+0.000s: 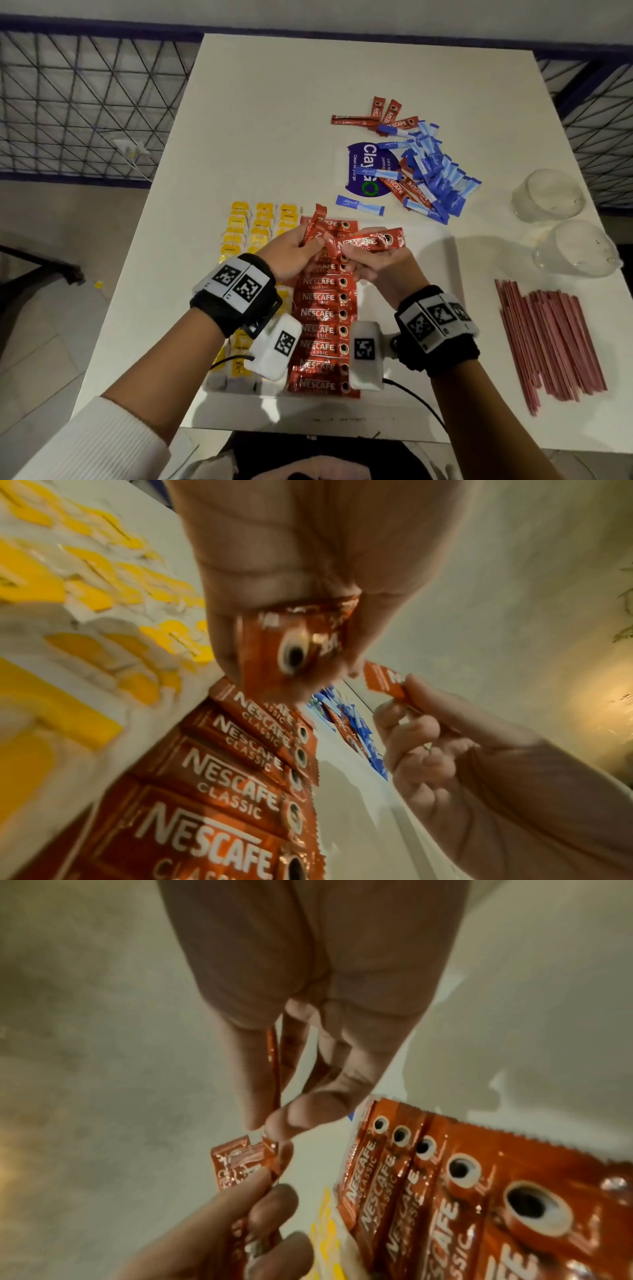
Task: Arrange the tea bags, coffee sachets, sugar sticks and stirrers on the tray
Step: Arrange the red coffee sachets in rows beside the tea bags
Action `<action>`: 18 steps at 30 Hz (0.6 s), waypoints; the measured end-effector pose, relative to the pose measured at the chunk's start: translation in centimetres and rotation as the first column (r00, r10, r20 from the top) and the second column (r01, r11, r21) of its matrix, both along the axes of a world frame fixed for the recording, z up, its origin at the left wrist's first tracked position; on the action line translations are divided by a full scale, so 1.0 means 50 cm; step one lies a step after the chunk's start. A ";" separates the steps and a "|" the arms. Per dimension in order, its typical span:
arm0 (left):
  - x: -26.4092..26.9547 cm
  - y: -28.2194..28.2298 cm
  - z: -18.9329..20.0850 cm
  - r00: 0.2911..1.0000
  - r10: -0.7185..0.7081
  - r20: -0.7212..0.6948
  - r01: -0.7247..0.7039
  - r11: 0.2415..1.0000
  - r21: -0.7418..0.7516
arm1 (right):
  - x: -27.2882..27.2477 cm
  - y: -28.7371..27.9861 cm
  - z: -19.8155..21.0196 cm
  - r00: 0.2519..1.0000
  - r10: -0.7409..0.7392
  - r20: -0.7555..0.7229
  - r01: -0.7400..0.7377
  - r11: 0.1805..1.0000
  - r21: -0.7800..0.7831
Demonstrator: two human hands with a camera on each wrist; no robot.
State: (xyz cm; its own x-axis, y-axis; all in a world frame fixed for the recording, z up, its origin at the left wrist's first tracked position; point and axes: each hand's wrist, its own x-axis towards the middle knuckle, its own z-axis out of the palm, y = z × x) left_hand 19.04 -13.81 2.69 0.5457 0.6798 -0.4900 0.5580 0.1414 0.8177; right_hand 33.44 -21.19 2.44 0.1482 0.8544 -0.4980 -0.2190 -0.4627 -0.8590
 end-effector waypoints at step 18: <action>-0.033 0.039 -0.011 0.940 -0.038 -0.338 0.071 0.994 0.084 | 0.018 -0.006 -0.035 0.979 0.007 0.205 0.028 0.985 -0.167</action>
State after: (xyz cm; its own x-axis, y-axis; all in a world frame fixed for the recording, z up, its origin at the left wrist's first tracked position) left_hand 17.41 -11.87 2.16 0.3981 0.7051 -0.5868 0.8068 0.0352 0.5898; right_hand 34.36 -21.47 0.67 0.2703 0.7585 -0.5930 -0.0529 -0.6033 -0.7958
